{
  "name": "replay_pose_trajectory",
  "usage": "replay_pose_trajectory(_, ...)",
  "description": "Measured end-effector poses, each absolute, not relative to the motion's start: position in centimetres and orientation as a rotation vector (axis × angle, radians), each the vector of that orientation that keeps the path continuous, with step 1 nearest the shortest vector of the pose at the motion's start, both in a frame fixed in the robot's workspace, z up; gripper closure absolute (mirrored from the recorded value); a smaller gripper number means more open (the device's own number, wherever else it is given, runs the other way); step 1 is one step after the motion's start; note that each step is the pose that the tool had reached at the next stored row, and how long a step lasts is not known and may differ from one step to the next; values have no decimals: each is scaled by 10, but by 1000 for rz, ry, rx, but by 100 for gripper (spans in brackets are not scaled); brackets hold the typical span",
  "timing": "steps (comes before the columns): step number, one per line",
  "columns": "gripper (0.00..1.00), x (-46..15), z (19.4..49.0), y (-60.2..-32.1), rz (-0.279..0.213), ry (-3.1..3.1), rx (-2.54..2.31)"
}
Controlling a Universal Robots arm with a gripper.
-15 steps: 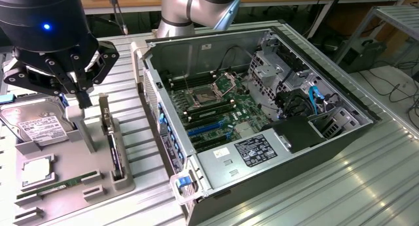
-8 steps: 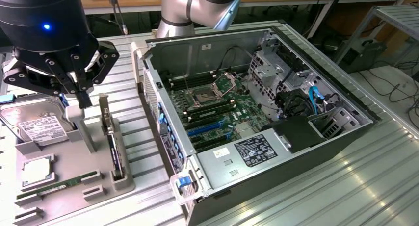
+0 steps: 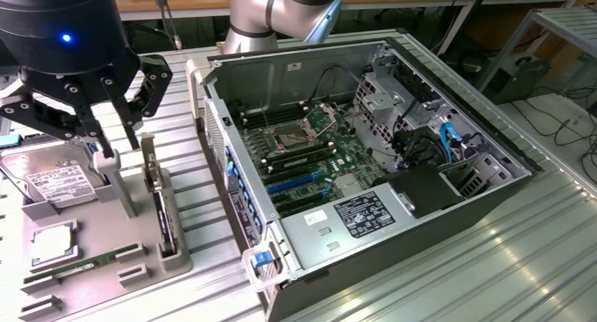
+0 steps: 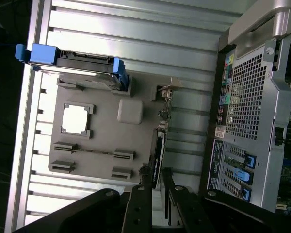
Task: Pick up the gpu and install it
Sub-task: 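Pick up the gpu and move the gpu toward the slot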
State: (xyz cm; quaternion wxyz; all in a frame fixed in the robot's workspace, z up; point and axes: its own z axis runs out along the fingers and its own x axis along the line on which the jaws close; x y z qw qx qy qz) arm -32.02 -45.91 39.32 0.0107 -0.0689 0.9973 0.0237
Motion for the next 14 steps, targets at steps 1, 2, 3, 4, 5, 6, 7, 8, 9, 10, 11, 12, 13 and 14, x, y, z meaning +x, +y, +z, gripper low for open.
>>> replay_pose_trajectory(1,70,-320,393,-459,74,3112,-215)
replay_pose_trajectory(2,70,-320,393,-459,74,3112,-215)
replay_pose_trajectory(3,58,-320,393,-459,74,3112,-215)
replay_pose_trajectory(4,52,-320,393,-459,74,3112,-215)
replay_pose_trajectory(5,46,-320,393,-459,74,3112,-215)
replay_pose_trajectory(6,46,-320,393,-459,74,3112,-215)
replay_pose_trajectory(7,46,-320,393,-459,74,3112,-215)
replay_pose_trajectory(8,34,-320,393,-459,74,3112,-215)
replay_pose_trajectory(9,28,-320,393,-459,74,3112,-215)
replay_pose_trajectory(10,28,-320,393,-459,74,3112,-215)
replay_pose_trajectory(11,28,-320,393,-459,74,3112,-213)
replay_pose_trajectory(12,28,-320,393,-459,74,3112,-210)
replay_pose_trajectory(13,28,-320,393,-459,73,3112,-205)
replay_pose_trajectory(14,28,-320,393,-459,73,3113,-199)
